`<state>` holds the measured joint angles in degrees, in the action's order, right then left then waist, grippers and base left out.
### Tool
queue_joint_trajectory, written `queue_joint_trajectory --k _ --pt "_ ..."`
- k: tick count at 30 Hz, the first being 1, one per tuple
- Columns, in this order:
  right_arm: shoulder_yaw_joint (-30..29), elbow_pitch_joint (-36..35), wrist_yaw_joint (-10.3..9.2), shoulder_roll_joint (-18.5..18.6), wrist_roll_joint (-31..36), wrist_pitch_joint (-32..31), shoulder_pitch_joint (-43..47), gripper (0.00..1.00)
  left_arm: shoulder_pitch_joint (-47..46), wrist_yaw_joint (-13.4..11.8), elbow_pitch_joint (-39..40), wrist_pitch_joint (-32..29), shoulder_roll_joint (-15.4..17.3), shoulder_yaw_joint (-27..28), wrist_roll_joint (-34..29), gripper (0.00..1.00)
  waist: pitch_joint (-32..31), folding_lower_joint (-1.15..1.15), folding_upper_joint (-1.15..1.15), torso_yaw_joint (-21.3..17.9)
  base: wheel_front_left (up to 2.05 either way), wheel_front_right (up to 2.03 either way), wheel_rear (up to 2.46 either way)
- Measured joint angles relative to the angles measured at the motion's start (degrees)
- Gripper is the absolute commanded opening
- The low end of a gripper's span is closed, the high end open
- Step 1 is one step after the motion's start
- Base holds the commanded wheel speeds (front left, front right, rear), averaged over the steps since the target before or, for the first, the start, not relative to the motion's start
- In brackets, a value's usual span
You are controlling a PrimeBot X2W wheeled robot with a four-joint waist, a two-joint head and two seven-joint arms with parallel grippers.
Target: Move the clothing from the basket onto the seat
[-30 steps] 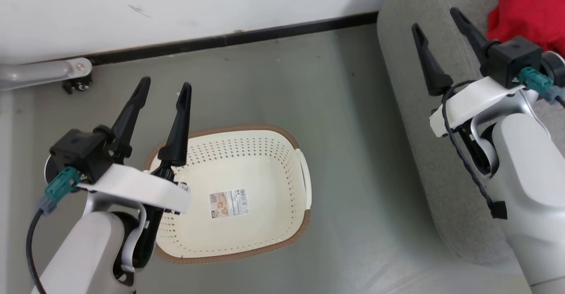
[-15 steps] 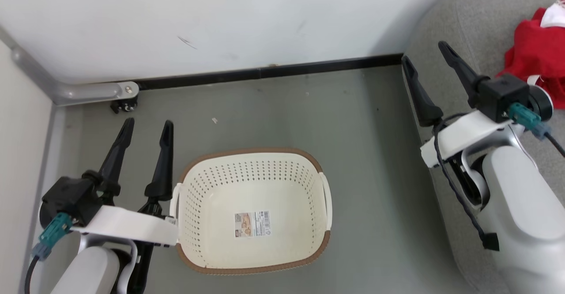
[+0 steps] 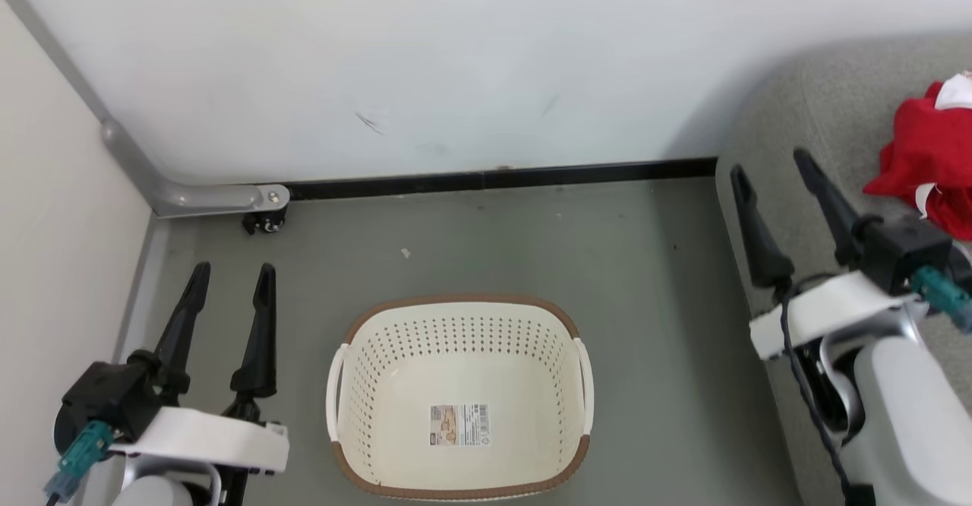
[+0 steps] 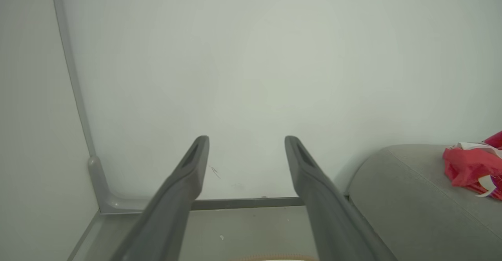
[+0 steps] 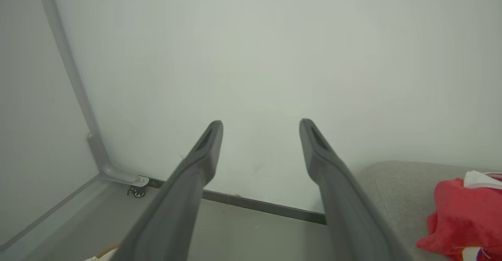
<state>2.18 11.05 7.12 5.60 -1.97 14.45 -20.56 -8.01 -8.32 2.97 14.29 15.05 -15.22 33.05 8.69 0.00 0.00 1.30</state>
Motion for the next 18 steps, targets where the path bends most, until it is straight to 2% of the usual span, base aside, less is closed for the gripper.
queue_joint_trajectory --k 7,18 --pt "-0.24 -1.72 0.0 -0.46 1.03 0.0 5.52 1.0 3.37 0.99 -0.46 0.01 -0.12 0.44 -0.75 1.0 -2.6 0.0 0.0 1.43 0.0 0.0 0.0" --pt "-0.83 -4.99 0.0 -1.29 1.43 0.0 12.37 1.0 6.83 2.0 -0.59 0.16 1.8 0.45 -7.4 1.0 -5.98 0.0 0.0 3.36 0.0 0.0 0.0"
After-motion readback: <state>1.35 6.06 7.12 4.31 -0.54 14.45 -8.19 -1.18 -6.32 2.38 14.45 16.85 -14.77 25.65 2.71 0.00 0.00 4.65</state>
